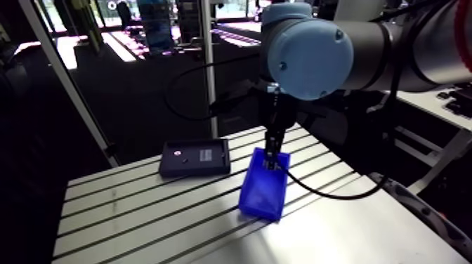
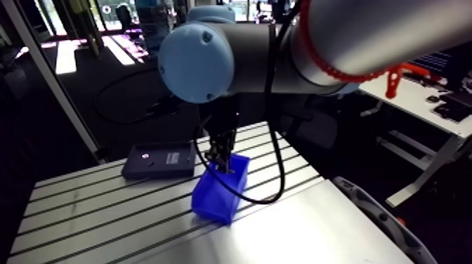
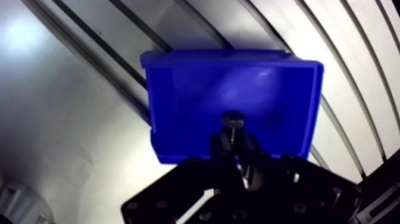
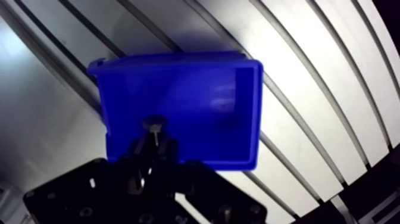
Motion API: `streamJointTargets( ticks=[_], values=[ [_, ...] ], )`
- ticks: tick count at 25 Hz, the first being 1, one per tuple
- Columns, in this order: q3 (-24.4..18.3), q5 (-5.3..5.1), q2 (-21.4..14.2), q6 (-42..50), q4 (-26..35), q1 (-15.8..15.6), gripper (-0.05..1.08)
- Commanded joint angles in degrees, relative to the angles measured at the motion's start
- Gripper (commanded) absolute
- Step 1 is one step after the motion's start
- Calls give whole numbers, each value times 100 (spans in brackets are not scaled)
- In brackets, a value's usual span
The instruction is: Pick up the M10 bolt from the tray and put it into the blue bin.
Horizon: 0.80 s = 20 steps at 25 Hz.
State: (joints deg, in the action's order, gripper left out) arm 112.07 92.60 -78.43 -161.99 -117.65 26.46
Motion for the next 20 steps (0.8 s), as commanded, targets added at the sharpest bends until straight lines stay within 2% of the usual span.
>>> streamJointTargets(
  ticks=[1,7,11,20],
  values=[
    [136,8,192,21,-316,0,102],
    [206,8,394,48,-351,0,101],
    [338,17,474,39,-712,0,101],
    [470,52,588,56,-852,-9,101]
  ],
)
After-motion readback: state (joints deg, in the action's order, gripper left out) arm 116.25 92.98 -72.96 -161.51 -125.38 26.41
